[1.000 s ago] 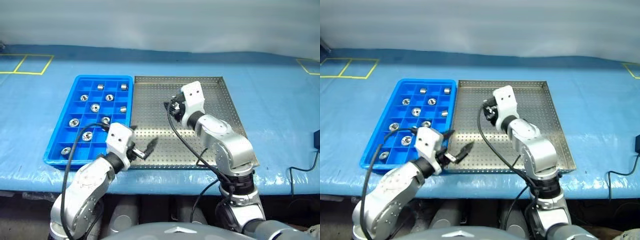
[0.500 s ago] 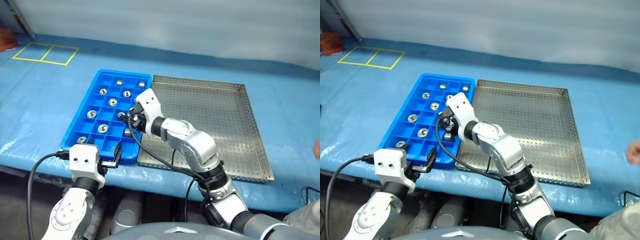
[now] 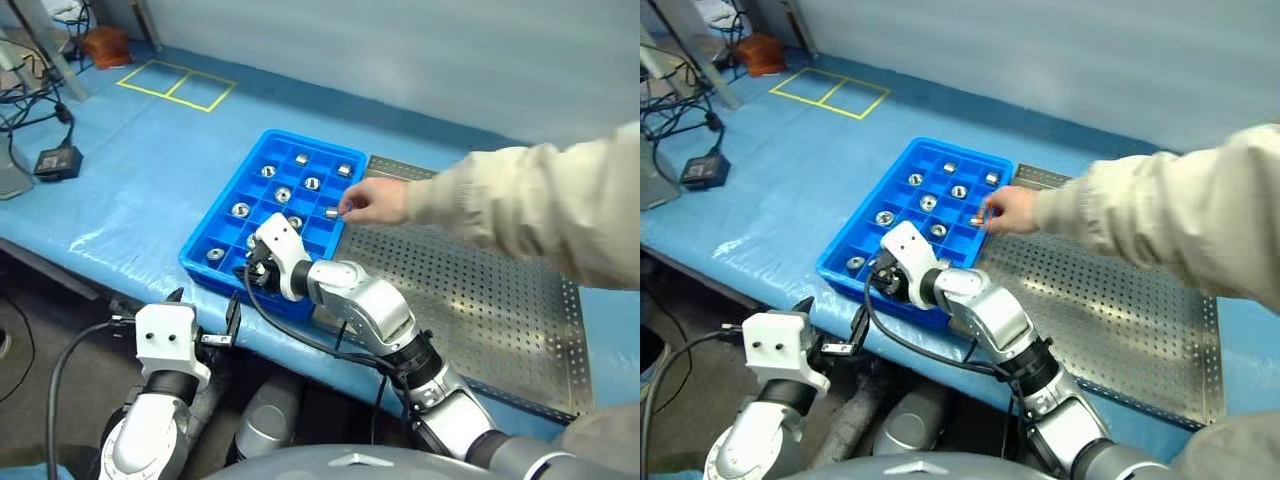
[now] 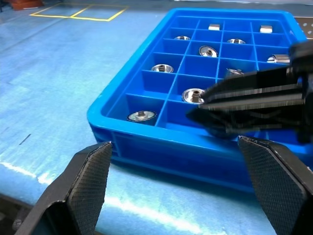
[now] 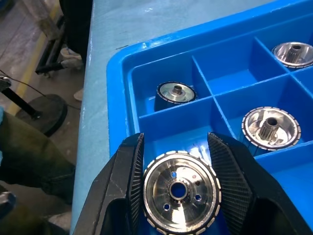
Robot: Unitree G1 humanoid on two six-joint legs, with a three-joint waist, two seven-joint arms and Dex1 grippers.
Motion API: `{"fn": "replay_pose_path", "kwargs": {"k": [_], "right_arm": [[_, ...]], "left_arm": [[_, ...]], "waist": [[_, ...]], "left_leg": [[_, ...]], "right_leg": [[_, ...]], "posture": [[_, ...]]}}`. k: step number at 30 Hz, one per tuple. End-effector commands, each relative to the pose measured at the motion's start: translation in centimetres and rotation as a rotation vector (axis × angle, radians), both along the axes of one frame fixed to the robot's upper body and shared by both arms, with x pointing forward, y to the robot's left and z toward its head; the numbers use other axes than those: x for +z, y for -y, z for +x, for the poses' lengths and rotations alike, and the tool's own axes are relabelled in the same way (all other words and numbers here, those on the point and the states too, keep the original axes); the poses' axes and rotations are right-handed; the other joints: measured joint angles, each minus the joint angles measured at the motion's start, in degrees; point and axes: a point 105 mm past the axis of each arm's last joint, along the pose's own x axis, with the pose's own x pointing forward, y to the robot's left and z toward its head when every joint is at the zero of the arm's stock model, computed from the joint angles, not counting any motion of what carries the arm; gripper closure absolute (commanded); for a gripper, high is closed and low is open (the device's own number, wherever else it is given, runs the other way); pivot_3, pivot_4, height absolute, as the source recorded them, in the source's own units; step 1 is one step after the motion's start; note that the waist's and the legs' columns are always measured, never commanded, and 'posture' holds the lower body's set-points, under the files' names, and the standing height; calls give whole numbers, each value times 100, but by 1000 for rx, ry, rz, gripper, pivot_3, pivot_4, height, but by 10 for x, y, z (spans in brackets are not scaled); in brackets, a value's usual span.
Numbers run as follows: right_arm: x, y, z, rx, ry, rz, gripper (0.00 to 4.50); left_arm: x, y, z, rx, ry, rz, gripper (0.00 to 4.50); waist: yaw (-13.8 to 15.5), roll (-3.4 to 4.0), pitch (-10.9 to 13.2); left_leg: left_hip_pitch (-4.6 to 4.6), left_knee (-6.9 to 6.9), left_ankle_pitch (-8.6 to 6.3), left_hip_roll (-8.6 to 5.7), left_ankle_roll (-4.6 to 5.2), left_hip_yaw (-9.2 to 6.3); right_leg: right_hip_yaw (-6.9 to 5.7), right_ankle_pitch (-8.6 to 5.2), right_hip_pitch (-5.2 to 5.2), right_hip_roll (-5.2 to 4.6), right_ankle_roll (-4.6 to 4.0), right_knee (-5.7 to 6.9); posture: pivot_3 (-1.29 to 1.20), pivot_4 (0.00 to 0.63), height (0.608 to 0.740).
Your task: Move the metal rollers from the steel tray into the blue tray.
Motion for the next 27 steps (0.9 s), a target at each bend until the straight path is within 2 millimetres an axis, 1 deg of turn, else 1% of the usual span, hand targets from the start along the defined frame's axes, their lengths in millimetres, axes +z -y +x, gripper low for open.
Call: {"fn": "replay_pose_path", "kwargs": {"k": [1,4,5,7,8,9,12,14,15,20,24,27], "right_arm": [[7,14,7,-58,10,32,2774],[7,28,13,-106,18,20,2774],[8,32,14,-118,19,18,2774],[10,38,13,-122,12,25,2774],[11,39,12,-118,4,32,2042],[12,40,10,-112,-1,37,1820],[18,40,4,-89,6,40,808],[26,42,2,-85,24,57,174],[31,43,1,-85,32,68,28],[45,54,-5,-81,45,99,28],[43,68,-15,-69,37,78,28],[39,73,-22,-55,21,52,28]], "left_arm": [[11,7,3,-45,57,-4,0],[11,11,8,-79,61,-7,0],[11,12,10,-90,62,-7,0],[11,15,14,-111,67,-8,0],[12,16,16,-120,69,-9,0],[12,17,17,-127,70,-9,0],[14,20,21,-151,79,-10,0],[16,23,25,-172,87,-7,0],[17,24,26,-182,90,-7,0],[20,29,30,-226,91,-6,0],[19,35,30,-286,69,-10,0],[18,37,31,-308,59,-9,0]], "waist": [[100,-7,-4],[175,-8,-6],[186,-9,-6],[190,-10,-8],[187,-10,-8],[183,-10,-9],[155,-10,-11],[125,-10,-11],[105,-10,-11],[-5,-7,-14],[-159,-6,-16],[-317,-4,-17]], "left_leg": [[-3,0,0,-1,0,4],[-14,0,-1,-1,-2,15],[-18,1,-1,-3,-2,18],[-26,3,0,-6,-4,17],[-30,4,0,-8,-4,16],[-35,5,0,-8,-5,16],[-61,15,1,-13,-5,12],[-67,17,1,-15,-5,12],[-70,17,1,-14,-5,11],[-71,22,2,-14,-6,4],[-69,34,2,-14,-6,-8],[-69,43,2,-14,-6,-17]], "right_leg": [[-1,0,-4,1,0,1],[-2,2,-15,2,3,3],[-3,10,-20,3,17,5],[-12,15,-26,7,25,6],[-13,15,-30,8,25,7],[-14,16,-33,8,25,8],[-17,20,-29,12,27,10],[-17,21,-29,14,27,9],[-18,21,-32,15,27,10],[-26,22,-24,17,24,10],[-37,22,-11,14,24,8],[-47,22,-3,14,23,8]], "posture": [[545,150,740],[517,150,740],[503,150,740],[483,150,740],[474,150,740],[470,150,740],[447,150,740],[429,150,740],[422,150,740],[390,150,740],[357,150,740],[343,150,740]]}}
